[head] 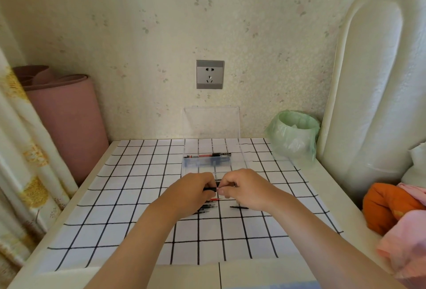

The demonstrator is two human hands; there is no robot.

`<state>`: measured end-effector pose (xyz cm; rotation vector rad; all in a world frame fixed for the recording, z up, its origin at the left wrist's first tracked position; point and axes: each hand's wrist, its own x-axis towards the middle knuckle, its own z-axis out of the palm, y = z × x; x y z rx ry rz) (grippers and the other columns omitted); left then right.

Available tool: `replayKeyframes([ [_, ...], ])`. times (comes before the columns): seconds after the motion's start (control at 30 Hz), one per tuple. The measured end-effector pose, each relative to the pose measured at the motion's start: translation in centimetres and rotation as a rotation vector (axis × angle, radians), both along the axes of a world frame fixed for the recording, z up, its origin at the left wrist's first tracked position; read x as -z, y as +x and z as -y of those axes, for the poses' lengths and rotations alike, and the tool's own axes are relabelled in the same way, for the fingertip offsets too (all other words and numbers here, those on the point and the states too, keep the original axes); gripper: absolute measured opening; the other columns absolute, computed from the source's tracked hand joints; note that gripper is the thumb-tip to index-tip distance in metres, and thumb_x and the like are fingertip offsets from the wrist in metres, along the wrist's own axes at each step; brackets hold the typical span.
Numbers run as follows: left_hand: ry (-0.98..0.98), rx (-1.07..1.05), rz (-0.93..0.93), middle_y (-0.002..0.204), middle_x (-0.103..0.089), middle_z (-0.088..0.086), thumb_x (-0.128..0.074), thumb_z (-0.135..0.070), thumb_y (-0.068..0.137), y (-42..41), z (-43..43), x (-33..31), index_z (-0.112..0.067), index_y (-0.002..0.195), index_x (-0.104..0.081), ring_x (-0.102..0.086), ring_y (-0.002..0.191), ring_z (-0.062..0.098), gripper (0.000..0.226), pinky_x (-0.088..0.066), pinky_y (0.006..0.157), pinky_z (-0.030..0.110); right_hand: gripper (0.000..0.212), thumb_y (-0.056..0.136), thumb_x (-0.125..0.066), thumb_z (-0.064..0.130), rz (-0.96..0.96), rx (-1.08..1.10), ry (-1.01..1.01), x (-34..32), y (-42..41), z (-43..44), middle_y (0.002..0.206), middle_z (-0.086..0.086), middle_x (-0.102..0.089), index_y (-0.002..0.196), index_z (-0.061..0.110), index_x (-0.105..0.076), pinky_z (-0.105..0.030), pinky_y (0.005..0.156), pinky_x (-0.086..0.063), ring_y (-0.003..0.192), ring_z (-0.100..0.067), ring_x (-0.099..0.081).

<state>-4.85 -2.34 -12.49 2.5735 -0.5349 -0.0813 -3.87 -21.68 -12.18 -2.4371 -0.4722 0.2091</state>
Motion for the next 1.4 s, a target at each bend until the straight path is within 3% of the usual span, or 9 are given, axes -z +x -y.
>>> replayKeyframes([
  [0.2, 0.023, -0.019, 0.016, 0.087, -0.063, -0.010, -0.056, -0.031, 0.095, 0.0, -0.1, 0.1, -0.032, 0.101, -0.061, -0.059, 0.077, 0.010, 0.008, -0.047, 0.066, 0.025, 0.027, 0.085, -0.063, 0.053, -0.022, 0.036, -0.165, -0.3, 0.1, 0.8, 0.105, 0.016, -0.066, 0.107, 0.037, -0.067, -0.032, 0.088, -0.051, 0.097, -0.007, -0.061],
  [0.33, 0.043, -0.036, 0.007, 0.096, -0.065, -0.013, -0.056, -0.036, 0.095, -0.2, -0.1, -0.2, -0.038, 0.107, -0.065, -0.060, 0.086, 0.007, 0.015, -0.052, 0.077, 0.028, 0.027, 0.080, -0.071, 0.046, -0.047, 0.044, -0.308, -1.2, 0.0, 1.8, 0.101, 0.015, -0.063, 0.105, 0.035, -0.067, -0.031, 0.086, -0.051, 0.094, -0.008, -0.060],
  [0.47, 0.049, -0.040, 0.006, 0.099, -0.064, -0.013, -0.054, -0.038, 0.095, -0.2, -0.1, -0.2, -0.039, 0.110, -0.064, -0.059, 0.088, 0.006, 0.018, -0.050, 0.076, 0.024, 0.033, 0.072, -0.080, 0.044, -0.157, 0.020, -0.404, -0.8, 0.0, 2.6, 0.101, 0.013, -0.062, 0.102, 0.034, -0.069, -0.032, 0.086, -0.052, 0.096, -0.010, -0.060],
  [0.7, 0.044, -0.046, -0.005, 0.097, -0.064, -0.014, -0.054, -0.039, 0.095, -0.2, -0.1, -0.1, -0.039, 0.110, -0.064, -0.059, 0.087, 0.006, 0.018, -0.050, 0.076, 0.026, 0.015, 0.078, -0.076, 0.030, -0.161, -0.026, -0.338, 0.4, 0.2, 2.0, 0.089, 0.017, -0.065, 0.093, 0.031, -0.073, -0.025, 0.078, -0.053, 0.087, -0.006, -0.063],
  [0.83, 0.045, -0.041, -0.002, 0.092, -0.063, -0.014, -0.054, -0.038, 0.095, -0.3, -0.1, -0.2, -0.038, 0.109, -0.064, -0.059, 0.081, 0.006, 0.017, -0.051, 0.072, 0.025, 0.010, 0.083, -0.066, 0.029, -0.075, -0.010, -0.259, 0.4, 0.5, 2.0, 0.093, 0.015, -0.063, 0.092, 0.034, -0.064, -0.023, 0.068, -0.047, 0.084, -0.009, -0.063],
  [0.93, 0.052, -0.039, 0.009, 0.089, -0.063, -0.013, -0.054, -0.037, 0.096, -0.3, -0.2, -0.3, -0.037, 0.108, -0.064, -0.059, 0.079, 0.007, 0.016, -0.051, 0.071, 0.027, 0.018, 0.088, -0.069, 0.021, -0.069, 0.017, -0.067, 0.1, 0.6, 1.8, 0.092, 0.010, -0.068, 0.103, 0.029, -0.066, -0.022, 0.060, -0.050, 0.060, -0.007, -0.066],
  [1.03, 0.047, -0.042, 0.004, 0.089, -0.063, -0.012, -0.055, -0.037, 0.096, -0.2, -0.4, -0.3, -0.038, 0.108, -0.064, -0.060, 0.079, 0.008, 0.016, -0.052, 0.072, 0.029, 0.017, 0.087, -0.072, 0.021, -0.044, 0.043, 0.022, -0.2, 0.8, 1.6, 0.092, 0.011, -0.070, 0.103, 0.027, -0.072, -0.017, 0.055, -0.048, 0.054, -0.008, -0.066],
  [1.17, 0.047, -0.054, -0.002, 0.090, -0.063, -0.012, -0.055, -0.038, 0.096, -0.2, -0.4, -0.3, -0.038, 0.109, -0.064, -0.060, 0.080, 0.009, 0.016, -0.053, 0.074, 0.030, 0.016, 0.087, -0.073, 0.024, -0.050, 0.030, 0.033, -0.2, 0.8, 1.5, 0.094, 0.009, -0.070, 0.102, 0.028, -0.073, -0.017, 0.057, -0.049, 0.054, -0.008, -0.064],
  [1.4, 0.035, -0.054, -0.011, 0.091, -0.064, -0.012, -0.056, -0.037, 0.096, -0.3, -0.6, -0.7, -0.036, 0.110, -0.065, -0.060, 0.082, 0.008, 0.017, -0.053, 0.078, 0.031, 0.017, 0.088, -0.072, 0.024, -0.027, 0.017, 0.057, -0.1, 0.5, 1.3, 0.093, 0.014, -0.066, 0.104, 0.029, -0.073, -0.016, 0.062, -0.048, 0.053, 0.009, -0.056],
])
